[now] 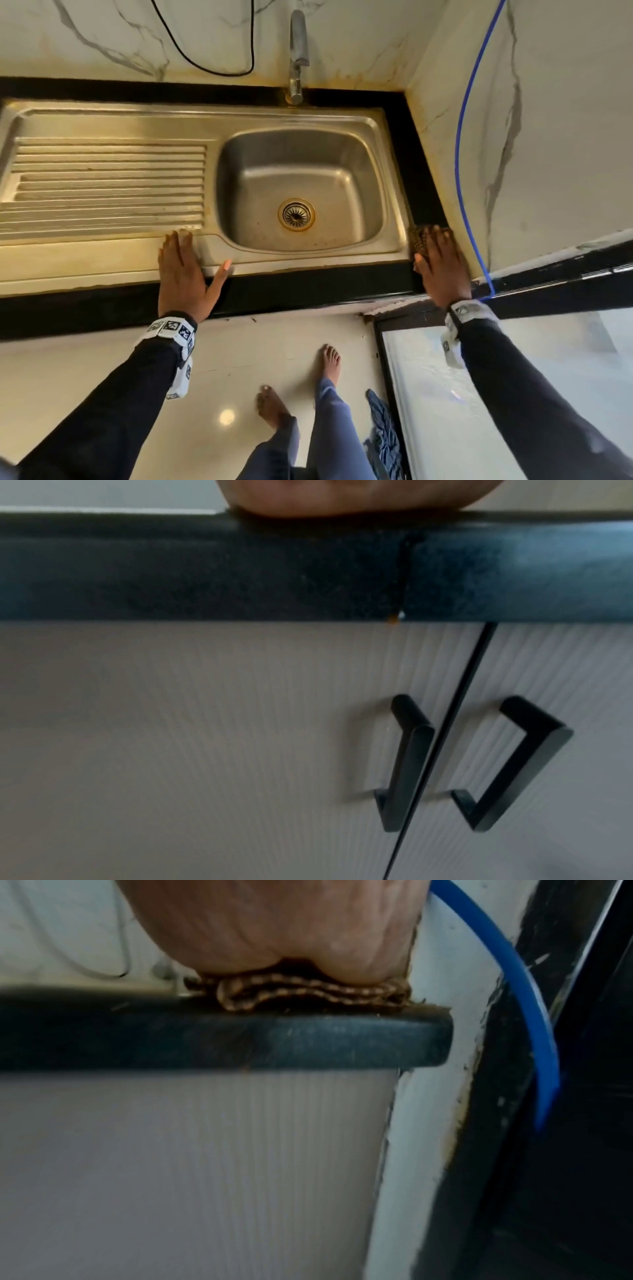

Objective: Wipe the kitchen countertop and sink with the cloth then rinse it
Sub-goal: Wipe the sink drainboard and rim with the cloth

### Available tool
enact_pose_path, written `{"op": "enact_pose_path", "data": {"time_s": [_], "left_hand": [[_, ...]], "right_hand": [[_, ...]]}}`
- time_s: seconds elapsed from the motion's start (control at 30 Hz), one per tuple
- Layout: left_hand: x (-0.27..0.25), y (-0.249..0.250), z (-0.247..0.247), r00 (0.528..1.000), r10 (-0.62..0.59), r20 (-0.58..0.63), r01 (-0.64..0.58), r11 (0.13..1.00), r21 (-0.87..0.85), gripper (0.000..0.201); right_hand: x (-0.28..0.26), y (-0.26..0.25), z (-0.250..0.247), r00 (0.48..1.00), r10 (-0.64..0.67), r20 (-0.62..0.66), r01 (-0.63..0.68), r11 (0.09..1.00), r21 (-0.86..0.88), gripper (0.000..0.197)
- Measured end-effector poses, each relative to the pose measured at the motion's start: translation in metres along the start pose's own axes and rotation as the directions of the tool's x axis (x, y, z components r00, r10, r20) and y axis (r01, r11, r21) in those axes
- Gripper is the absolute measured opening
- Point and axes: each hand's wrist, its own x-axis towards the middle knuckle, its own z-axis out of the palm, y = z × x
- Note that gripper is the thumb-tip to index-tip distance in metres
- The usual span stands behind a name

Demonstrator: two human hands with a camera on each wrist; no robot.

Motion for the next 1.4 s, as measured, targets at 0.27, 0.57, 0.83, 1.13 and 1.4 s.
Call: {"op": "enact_pose_path", "data": {"time_s": [0.27, 0.57, 0.83, 1.13, 1.4], "left_hand": [[0.003, 0.003, 0.002, 0.948, 0.267, 0.175, -0.303, 0.925, 0.228, 0.094], [0.009, 0.009, 0.005, 0.982, 0.137, 0.127, -0.142, 0.989, 0.031, 0.094], [0.011, -0.008, -0.006, 0.998, -0.033, -0.053, 0.024, 0.985, -0.172, 0.062], [0.003, -0.005, -0.002, 0.984, 0.155, 0.085, -0.157, 0.988, 0.008, 0.076], [0.001, -0.004, 0.005, 0.982, 0.151, 0.111, -0.156, 0.987, 0.034, 0.086]], "right_hand": [[0.013, -0.002, 0.004, 1.0, -0.016, 0.004, 0.016, 0.999, -0.039, 0.063], [-0.03, -0.093, 0.011, 0.999, -0.045, 0.007, 0.045, 0.997, -0.055, 0.061], [-0.058, -0.375, 0.068, 0.806, -0.584, 0.098, 0.576, 0.812, 0.1, 0.063], [-0.034, -0.104, 0.026, 0.997, -0.034, -0.073, 0.033, 0.999, -0.017, 0.063], [0.055, -0.005, 0.001, 0.995, 0.095, 0.044, -0.094, 0.995, -0.015, 0.09]]}}
